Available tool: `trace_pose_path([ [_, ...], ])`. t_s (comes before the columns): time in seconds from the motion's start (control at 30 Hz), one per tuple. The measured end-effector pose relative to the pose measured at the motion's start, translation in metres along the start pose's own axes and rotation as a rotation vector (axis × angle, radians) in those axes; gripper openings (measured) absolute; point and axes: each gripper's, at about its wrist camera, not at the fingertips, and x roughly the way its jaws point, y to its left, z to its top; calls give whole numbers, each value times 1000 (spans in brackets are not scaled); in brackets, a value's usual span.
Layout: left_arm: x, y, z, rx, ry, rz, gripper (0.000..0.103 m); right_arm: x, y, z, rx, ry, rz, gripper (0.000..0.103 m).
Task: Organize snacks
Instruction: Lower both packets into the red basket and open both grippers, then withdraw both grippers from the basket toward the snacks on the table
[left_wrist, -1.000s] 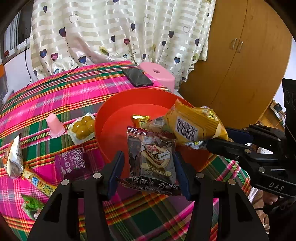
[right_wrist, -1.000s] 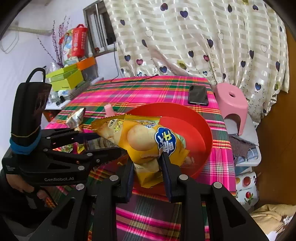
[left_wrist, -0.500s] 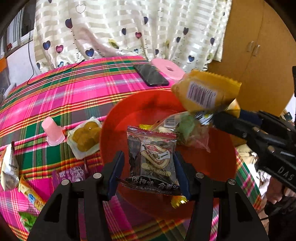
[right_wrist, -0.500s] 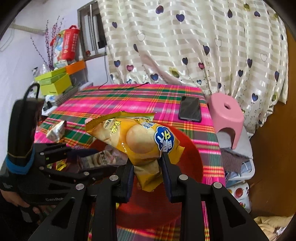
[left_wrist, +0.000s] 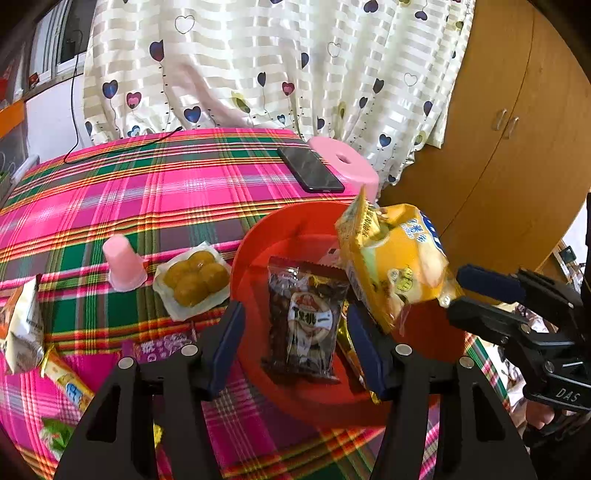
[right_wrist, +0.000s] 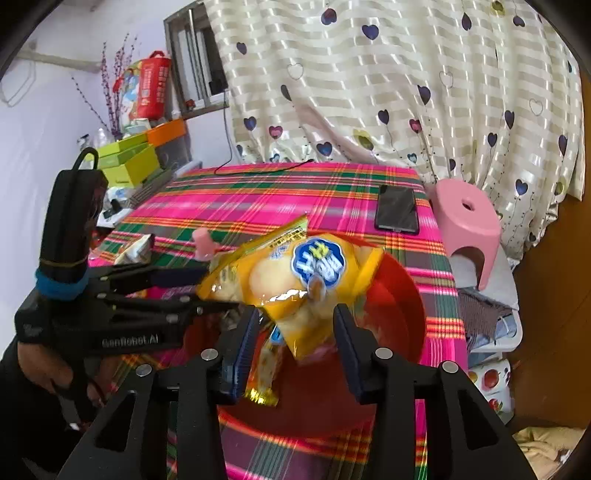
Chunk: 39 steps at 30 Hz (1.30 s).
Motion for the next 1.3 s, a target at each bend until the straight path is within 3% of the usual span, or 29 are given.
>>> trace_pose_path([
  [0.33,-26,19,-15,-48,-35,28,58,-9,1,-10,34,-2,-4,44],
  [0.67,-41,25,-25,-71,-49,-5,58,-12,13,-11,14,-1,10,43],
  [1.07,-61,29,-38,-74,-61,90,58,-16,27,-15,4,-5,7,43],
  [1.3,-69,30,-43,-69,-63,106,58,-14,34,-17,-6,3,21,44],
])
